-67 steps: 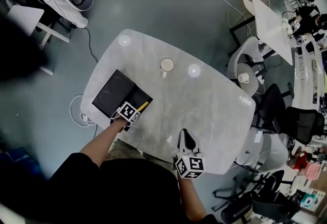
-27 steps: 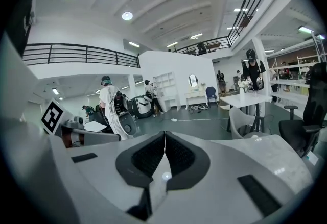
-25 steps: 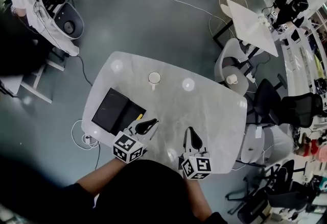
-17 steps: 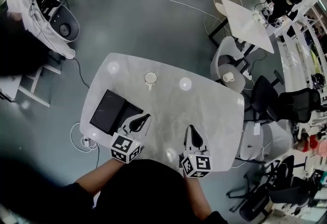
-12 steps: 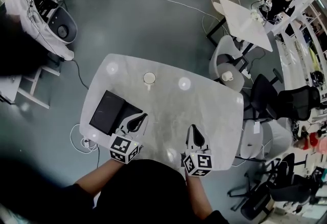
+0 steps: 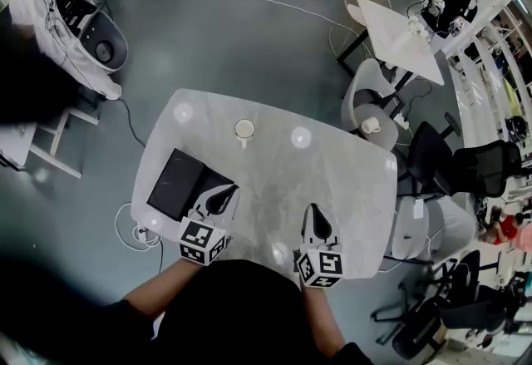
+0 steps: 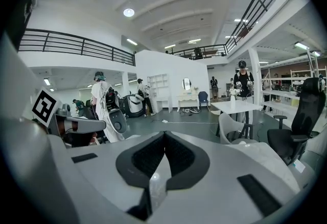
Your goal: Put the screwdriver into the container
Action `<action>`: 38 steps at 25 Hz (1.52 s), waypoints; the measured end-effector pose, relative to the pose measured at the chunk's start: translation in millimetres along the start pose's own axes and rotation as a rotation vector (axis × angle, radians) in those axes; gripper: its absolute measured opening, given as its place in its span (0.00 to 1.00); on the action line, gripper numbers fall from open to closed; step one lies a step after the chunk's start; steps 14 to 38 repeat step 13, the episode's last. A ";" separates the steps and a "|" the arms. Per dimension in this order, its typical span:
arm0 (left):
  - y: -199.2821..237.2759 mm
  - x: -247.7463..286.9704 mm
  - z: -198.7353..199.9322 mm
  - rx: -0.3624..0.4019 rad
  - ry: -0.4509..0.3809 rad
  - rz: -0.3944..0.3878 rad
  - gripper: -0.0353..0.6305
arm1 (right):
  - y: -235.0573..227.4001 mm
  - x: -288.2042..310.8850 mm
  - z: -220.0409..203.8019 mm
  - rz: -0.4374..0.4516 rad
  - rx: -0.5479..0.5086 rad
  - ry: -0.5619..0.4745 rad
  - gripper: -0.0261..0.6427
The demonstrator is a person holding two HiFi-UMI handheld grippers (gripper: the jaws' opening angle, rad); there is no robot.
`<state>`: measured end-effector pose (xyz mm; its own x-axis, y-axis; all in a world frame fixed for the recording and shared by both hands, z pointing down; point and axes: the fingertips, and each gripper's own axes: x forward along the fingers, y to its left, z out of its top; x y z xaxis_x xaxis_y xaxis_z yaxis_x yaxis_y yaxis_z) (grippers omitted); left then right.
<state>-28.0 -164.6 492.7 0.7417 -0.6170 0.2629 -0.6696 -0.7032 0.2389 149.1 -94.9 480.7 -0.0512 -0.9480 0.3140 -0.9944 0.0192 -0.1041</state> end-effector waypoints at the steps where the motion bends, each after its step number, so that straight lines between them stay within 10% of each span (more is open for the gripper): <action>1: 0.7 -0.4 -0.9 -0.001 0.001 0.002 0.08 | 0.9 0.2 -0.4 0.003 0.001 0.000 0.06; 38: 13.2 -0.7 -1.8 -0.023 0.008 0.013 0.08 | 10.9 6.7 -3.6 0.022 0.010 0.009 0.06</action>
